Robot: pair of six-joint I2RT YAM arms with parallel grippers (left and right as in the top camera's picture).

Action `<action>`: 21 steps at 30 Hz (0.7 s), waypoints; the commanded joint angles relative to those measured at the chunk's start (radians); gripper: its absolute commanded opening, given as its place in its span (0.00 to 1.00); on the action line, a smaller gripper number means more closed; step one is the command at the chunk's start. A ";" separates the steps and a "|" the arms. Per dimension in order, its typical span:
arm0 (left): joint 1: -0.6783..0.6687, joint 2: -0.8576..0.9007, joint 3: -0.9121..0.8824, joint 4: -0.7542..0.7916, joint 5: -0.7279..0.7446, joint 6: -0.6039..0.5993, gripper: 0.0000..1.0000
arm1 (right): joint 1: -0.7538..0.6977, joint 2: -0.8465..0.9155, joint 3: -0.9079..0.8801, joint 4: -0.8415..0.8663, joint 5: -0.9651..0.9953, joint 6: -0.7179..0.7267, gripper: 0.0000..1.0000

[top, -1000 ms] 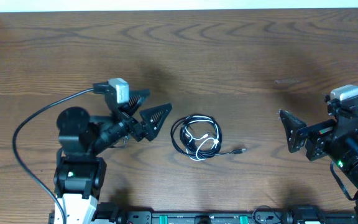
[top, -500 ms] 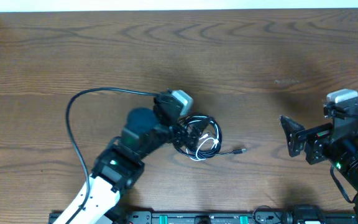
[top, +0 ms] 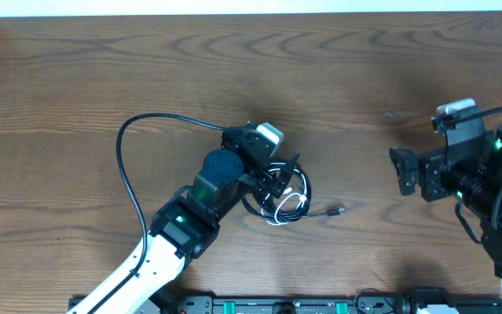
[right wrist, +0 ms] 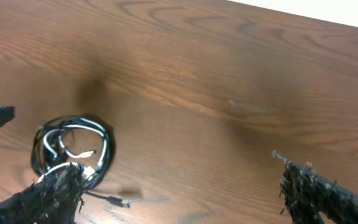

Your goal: Untangle cables

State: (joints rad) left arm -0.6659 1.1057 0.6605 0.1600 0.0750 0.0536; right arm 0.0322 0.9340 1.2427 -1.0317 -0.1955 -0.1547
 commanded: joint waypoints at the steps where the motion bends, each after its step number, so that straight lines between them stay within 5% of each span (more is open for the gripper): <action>1: -0.004 0.002 0.015 0.003 -0.016 0.013 0.98 | 0.007 0.016 0.005 0.024 0.024 0.000 0.99; 12: -0.004 0.002 0.015 0.002 -0.016 0.013 0.98 | 0.008 0.038 0.005 0.203 -0.129 0.016 0.99; 14: -0.004 0.002 0.015 0.002 -0.016 0.013 0.98 | 0.008 0.050 0.005 0.198 -0.124 0.016 0.67; 15: -0.004 0.002 0.015 0.003 -0.016 0.013 0.98 | 0.008 0.055 0.005 0.194 -0.124 0.016 0.64; 21: -0.004 0.005 0.015 0.002 -0.017 0.013 0.98 | 0.008 0.093 0.005 0.167 -0.002 0.020 0.97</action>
State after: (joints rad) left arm -0.6659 1.1053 0.6605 0.1608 0.0715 0.0536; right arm 0.0322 1.0172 1.2427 -0.8513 -0.2844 -0.1459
